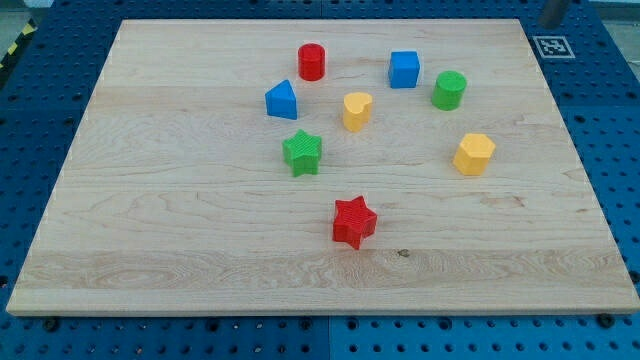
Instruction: Move the blue cube above the yellow heart
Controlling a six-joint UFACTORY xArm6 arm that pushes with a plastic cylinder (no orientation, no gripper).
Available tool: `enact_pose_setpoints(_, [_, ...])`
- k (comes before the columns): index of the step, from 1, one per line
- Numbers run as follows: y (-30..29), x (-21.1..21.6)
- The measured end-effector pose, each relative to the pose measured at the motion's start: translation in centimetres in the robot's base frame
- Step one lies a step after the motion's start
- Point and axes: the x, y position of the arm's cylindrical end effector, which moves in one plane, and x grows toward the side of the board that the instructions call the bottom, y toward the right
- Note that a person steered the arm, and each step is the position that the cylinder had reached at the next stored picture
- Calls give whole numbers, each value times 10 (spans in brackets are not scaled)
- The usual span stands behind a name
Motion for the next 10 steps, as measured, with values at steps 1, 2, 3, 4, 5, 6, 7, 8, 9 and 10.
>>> enact_pose_setpoints(1, [0,-1])
enact_pose_setpoints(2, [2,-1])
enact_pose_setpoints(3, [10,5])
enact_pose_setpoints(4, [11,11])
enact_pose_setpoints(5, [10,67])
enact_pose_setpoints(6, [10,71])
enact_pose_setpoints(7, [10,71])
enact_pose_setpoints(8, [10,87])
enact_pose_setpoints(9, [4,115])
enact_pose_setpoints(10, [-51,100])
